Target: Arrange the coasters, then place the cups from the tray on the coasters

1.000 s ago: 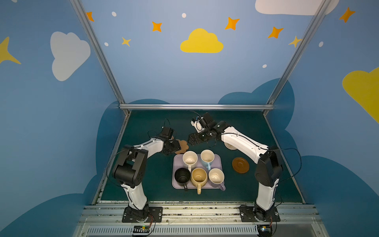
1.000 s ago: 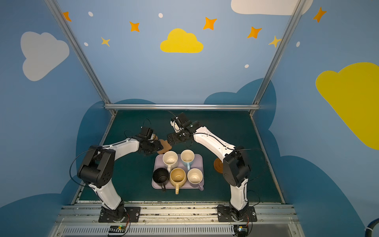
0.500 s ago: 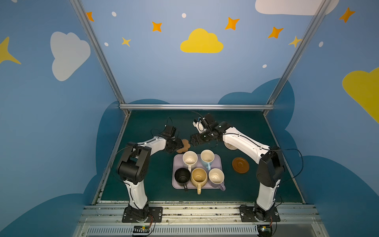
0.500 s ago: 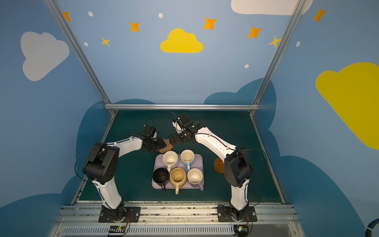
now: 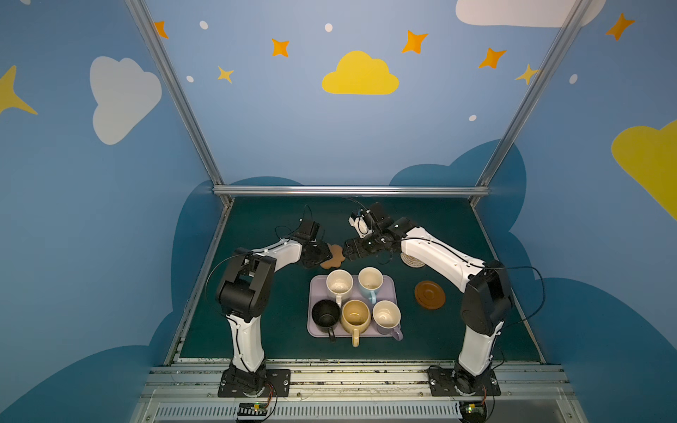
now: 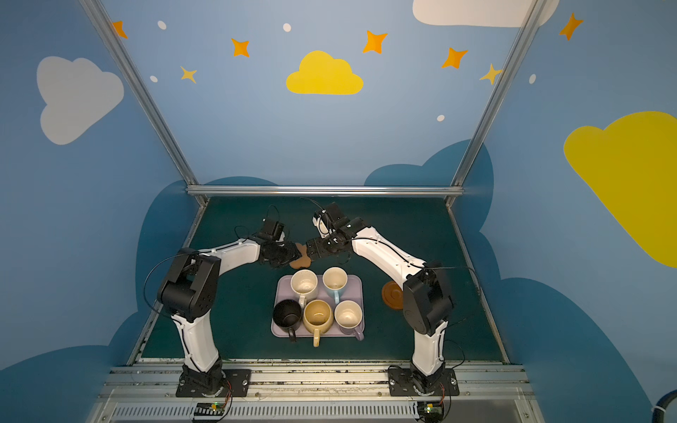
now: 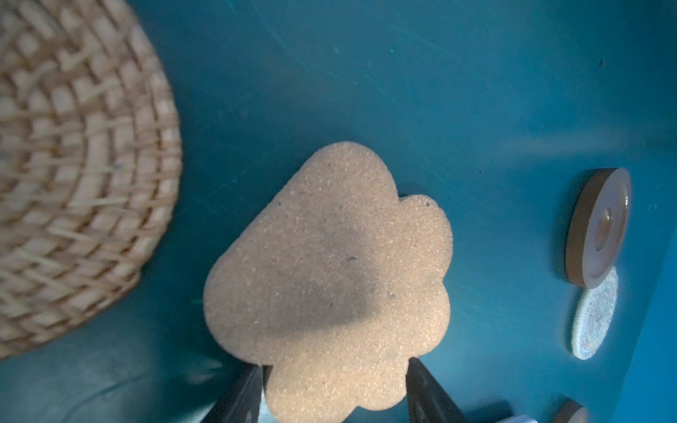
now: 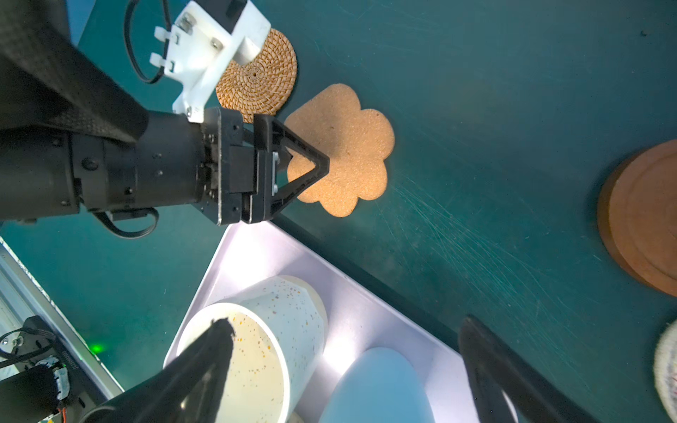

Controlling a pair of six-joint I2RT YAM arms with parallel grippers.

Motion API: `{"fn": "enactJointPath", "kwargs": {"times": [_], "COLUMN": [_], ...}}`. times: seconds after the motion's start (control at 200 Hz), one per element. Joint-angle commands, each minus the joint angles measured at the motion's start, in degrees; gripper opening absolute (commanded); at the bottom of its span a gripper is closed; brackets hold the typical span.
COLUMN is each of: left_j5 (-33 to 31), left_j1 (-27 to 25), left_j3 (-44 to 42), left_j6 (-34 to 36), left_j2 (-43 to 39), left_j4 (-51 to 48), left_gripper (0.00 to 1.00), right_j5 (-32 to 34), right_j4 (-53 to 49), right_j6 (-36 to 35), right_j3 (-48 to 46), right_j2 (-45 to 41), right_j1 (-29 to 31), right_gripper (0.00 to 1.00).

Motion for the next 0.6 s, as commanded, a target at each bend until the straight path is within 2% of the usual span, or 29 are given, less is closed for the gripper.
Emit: {"fn": "enactJointPath", "kwargs": {"times": [0.0, 0.596], "left_j5": [1.74, 3.26], "left_j1": [-0.35, -0.95], "left_j3": [1.28, 4.52], "left_j6": [-1.25, -2.28], "left_j2": [2.31, 6.2], "left_j4": [0.25, 2.0], "left_gripper": [0.62, 0.62], "right_j5": [-0.6, -1.65], "right_j4": [0.41, 1.9], "right_j6": [0.76, 1.35], "right_j3": [-0.93, -2.68], "right_j2": [-2.89, -3.43], "right_j1": [-0.55, -2.06], "right_gripper": [0.96, 0.96]}}
